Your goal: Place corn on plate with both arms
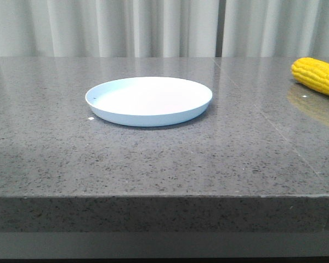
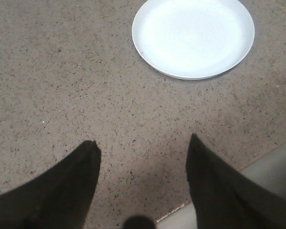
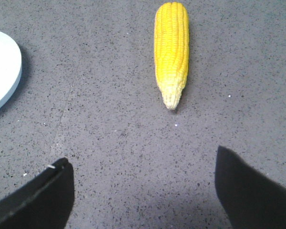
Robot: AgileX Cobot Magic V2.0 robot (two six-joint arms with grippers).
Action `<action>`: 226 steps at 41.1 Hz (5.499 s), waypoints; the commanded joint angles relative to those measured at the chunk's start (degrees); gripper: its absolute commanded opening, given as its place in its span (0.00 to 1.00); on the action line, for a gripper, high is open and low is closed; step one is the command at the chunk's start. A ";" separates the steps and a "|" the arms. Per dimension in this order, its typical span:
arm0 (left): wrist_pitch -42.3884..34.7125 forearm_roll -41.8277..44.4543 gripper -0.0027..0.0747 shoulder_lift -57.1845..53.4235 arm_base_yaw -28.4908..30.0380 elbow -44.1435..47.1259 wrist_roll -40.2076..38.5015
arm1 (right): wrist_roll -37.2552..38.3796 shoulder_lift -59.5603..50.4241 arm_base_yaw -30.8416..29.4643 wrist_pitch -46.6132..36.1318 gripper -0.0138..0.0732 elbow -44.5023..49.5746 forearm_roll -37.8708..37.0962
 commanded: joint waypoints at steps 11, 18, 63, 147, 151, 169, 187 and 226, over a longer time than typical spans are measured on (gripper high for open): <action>-3.73 0.40 0.55 -6.62 -0.43 3.52 -0.78 | -0.63 0.28 -0.44 -4.19 0.88 -1.98 0.37; -3.73 0.45 0.55 -6.62 -0.43 3.52 -0.78 | -0.63 0.28 -0.44 -4.33 0.88 -1.98 0.64; -3.73 0.45 0.55 -6.62 -0.43 3.52 -0.78 | -3.53 42.82 -6.97 7.51 0.90 -33.80 1.43; -3.73 0.45 0.55 -6.62 -0.43 3.52 -0.78 | 6.66 61.42 27.58 18.50 0.47 -59.95 4.39; -3.73 0.45 0.55 -6.62 -0.43 3.52 -0.78 | 10.36 62.85 28.81 15.51 0.47 -59.95 5.35; -3.73 0.45 0.55 -6.62 -0.43 3.52 -0.78 | 16.27 69.83 29.01 6.96 0.68 -59.95 8.98; -3.73 0.45 0.55 -6.62 -0.43 3.52 -0.78 | 11.88 65.69 29.01 9.16 0.91 -59.82 6.27; -3.73 0.45 0.55 -6.62 -0.43 3.52 -0.78 | -0.14 9.36 29.01 12.15 0.91 -19.53 -4.05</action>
